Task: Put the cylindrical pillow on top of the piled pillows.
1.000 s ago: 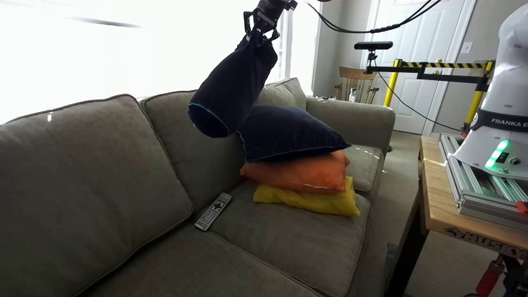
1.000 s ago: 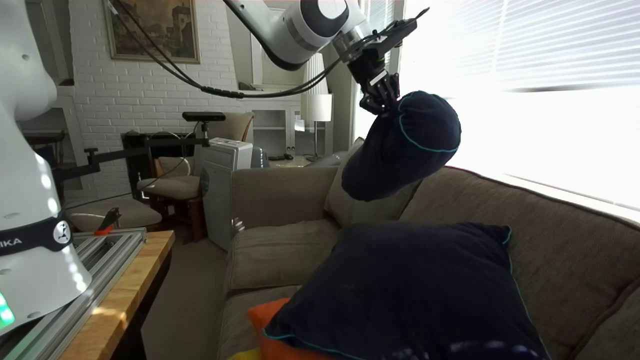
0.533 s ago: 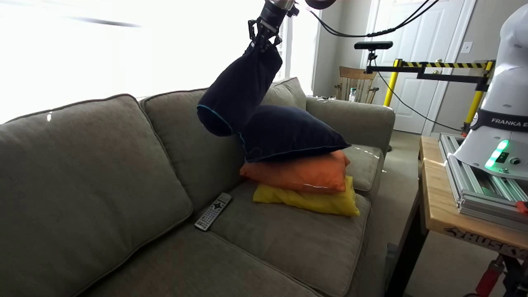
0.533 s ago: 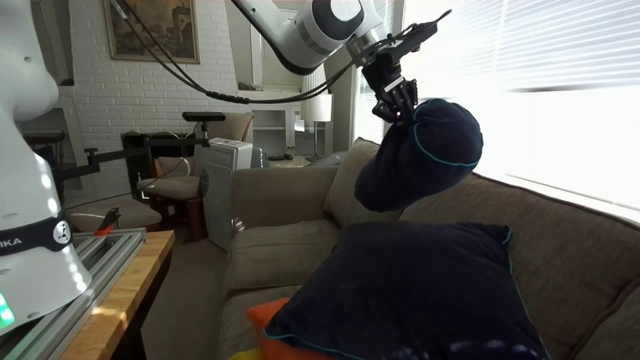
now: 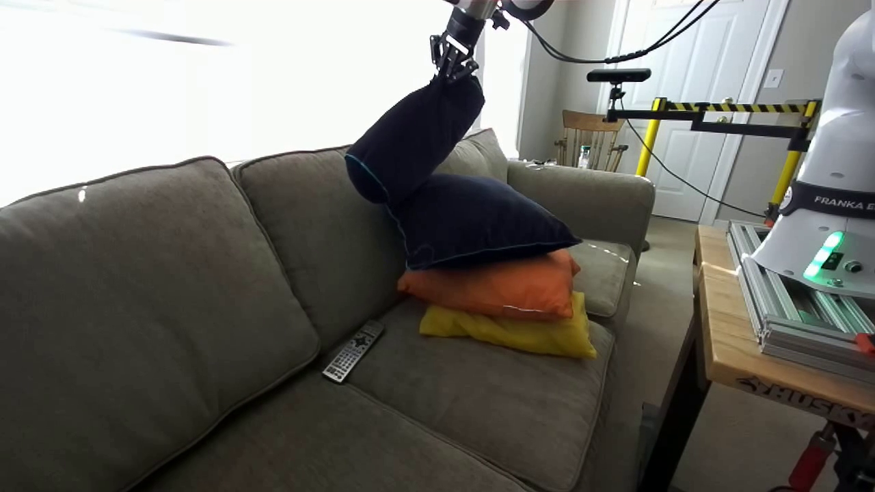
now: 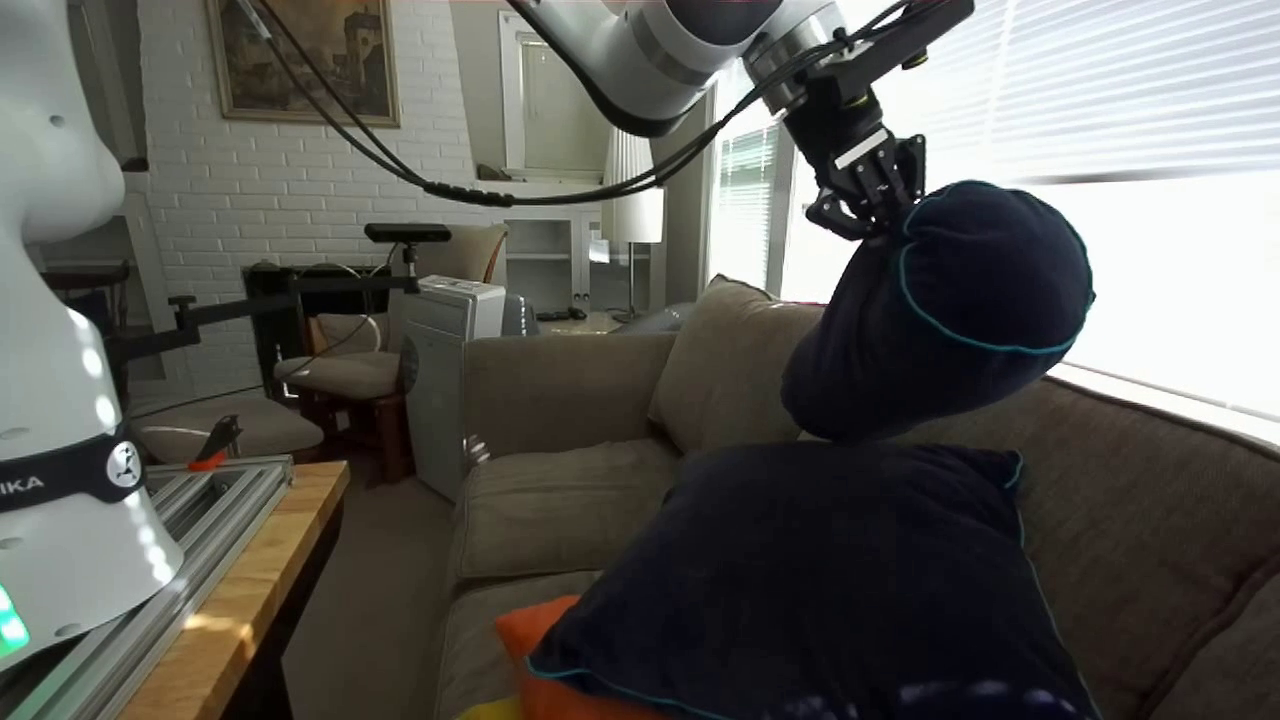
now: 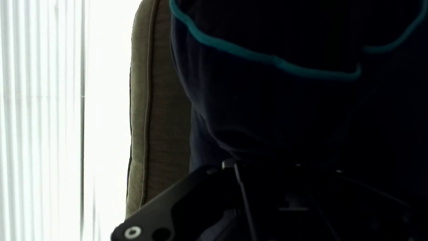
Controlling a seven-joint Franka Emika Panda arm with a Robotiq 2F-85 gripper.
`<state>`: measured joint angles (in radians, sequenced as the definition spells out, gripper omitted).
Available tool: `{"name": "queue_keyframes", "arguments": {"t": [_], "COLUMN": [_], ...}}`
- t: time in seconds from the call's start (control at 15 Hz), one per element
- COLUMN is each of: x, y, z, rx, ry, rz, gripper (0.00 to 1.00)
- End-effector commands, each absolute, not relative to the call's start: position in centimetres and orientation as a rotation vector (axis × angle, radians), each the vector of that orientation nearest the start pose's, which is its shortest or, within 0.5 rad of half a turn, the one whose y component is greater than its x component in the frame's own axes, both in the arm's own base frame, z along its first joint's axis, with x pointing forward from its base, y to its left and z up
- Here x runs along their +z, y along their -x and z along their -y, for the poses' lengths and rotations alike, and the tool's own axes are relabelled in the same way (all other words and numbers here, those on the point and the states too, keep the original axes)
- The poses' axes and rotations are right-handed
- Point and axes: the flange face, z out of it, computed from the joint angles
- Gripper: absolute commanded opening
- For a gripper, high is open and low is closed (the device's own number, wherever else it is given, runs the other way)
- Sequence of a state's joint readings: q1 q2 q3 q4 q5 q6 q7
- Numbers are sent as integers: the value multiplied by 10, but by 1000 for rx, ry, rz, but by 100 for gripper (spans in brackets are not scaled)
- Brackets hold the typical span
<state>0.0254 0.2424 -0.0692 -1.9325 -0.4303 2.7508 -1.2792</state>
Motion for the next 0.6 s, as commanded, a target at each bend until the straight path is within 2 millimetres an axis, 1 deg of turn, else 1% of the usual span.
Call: {"name": "queue_keyframes", "arguments": {"t": [0.0, 0.07, 0.13, 0.27, 0.4, 0.53], "x": [449, 453, 453, 446, 432, 413], "y": [-650, -650, -651, -655, -659, -666], "z": [57, 71, 81, 94, 99, 93], "rx": [327, 324, 324, 307, 290, 289], "ry": [-1866, -1886, -1898, -1902, -1920, -1937], "rz": [-1667, -1631, -1608, -1586, -1574, -1579], "gripper": [4, 4, 4, 4, 4, 4]}}
